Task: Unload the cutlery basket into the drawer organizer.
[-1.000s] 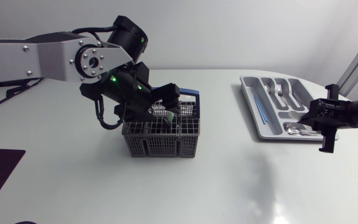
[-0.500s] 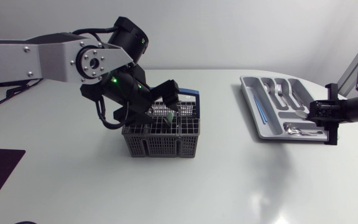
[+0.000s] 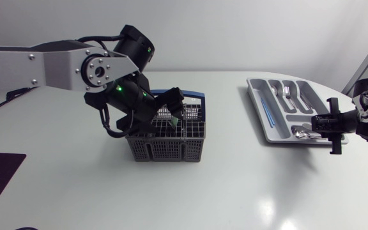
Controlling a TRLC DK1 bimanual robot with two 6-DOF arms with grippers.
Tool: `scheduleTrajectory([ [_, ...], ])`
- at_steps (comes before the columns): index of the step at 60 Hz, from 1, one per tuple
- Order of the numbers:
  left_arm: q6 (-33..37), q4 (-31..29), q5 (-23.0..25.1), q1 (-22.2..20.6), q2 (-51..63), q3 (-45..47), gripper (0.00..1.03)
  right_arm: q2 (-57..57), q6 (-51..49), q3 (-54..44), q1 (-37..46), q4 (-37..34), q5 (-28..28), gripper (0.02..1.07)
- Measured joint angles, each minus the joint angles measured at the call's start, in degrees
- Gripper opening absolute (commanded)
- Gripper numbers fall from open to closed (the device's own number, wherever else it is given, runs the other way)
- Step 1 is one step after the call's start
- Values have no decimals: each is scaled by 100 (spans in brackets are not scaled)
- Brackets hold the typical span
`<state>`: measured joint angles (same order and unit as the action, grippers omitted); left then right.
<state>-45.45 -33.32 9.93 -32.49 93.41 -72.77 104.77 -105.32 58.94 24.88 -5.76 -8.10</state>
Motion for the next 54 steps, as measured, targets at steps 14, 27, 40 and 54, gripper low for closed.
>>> scheduleTrajectory([
  [14,-66,-4,-2,-7,0,85,98,153,-17,0,0,-28,210,8],
  [27,-70,-4,-22,-37,0,85,98,291,136,55,0,-55,170,38],
  [40,-107,-4,-105,-37,0,85,98,332,487,55,-2,348,-107,103],
  [54,-109,-4,-105,-37,0,85,98,98,1283,55,31,295,-994,103],
])
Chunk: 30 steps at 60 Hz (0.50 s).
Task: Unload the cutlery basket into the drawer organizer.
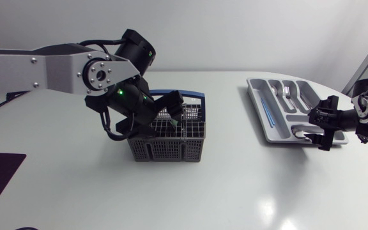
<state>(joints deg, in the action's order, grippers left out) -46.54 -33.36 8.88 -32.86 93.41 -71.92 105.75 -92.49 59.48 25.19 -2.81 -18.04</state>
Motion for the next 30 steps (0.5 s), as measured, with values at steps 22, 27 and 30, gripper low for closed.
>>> scheduleTrajectory([
  [22,-151,0,0,7,-2,33,98,-1021,1646,166,122,-1045,-1318,103],
  [27,-151,-2,0,11,-2,79,98,-1338,2052,79,109,-1091,-1580,103],
  [30,-155,0,0,11,-2,81,98,-1532,2339,20,87,-1121,-1749,103],
])
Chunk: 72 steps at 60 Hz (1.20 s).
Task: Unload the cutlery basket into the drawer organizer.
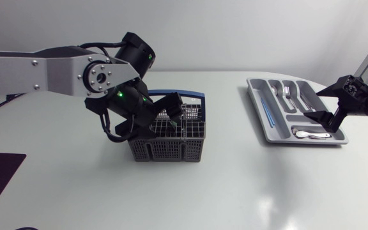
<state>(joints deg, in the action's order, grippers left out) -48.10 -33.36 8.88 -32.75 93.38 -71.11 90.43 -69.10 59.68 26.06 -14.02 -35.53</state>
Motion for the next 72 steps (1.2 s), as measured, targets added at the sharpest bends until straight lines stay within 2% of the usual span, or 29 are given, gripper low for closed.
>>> scheduleTrajectory([
  [9,-50,0,0,7,0,0,98,-476,828,-24,-361,-682,-151,103],
  [24,-188,-22,0,131,-9,0,98,-1178,1882,-334,-1095,-909,-282,103],
  [29,-221,-22,0,175,-11,0,98,-1427,2232,-573,-1268,-743,-284,103],
  [32,-278,-22,0,197,-11,0,94,-1620,2524,-765,-1342,-511,-264,103],
  [41,-437,-83,0,216,-11,0,91,-2463,4116,-1696,-1403,1036,-236,103],
  [43,-450,-85,0,216,-11,0,91,-2645,4350,-1880,-1403,1180,-225,103],
  [54,-487,-94,-2,216,-11,-2,81,-3053,4924,-2243,-1676,804,-118,102],
  [58,-490,-111,0,216,-11,-7,74,-3053,4962,-2282,-1755,793,-92,102],
  [72,-516,-129,0,192,105,-173,73,-3053,4962,-2317,-1873,772,-63,102],
])
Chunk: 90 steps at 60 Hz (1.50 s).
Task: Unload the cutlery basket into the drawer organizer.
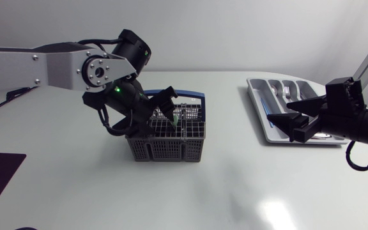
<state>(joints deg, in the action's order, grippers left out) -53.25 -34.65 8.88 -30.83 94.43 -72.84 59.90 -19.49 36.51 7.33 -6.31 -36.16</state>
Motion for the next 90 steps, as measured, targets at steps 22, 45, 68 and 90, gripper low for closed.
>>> scheduleTrajectory([
  [22,-98,-140,24,-83,391,-385,58,282,2,-96,-391,-291,42,102],
  [45,-98,-192,-20,-149,540,-525,42,378,2,-162,-426,-282,42,102],
  [68,-98,-195,-197,-151,581,-562,24,431,2,-212,-442,-273,42,102],
  [90,-98,-190,-214,-173,616,-619,16,431,2,-291,-442,-273,44,102],
])
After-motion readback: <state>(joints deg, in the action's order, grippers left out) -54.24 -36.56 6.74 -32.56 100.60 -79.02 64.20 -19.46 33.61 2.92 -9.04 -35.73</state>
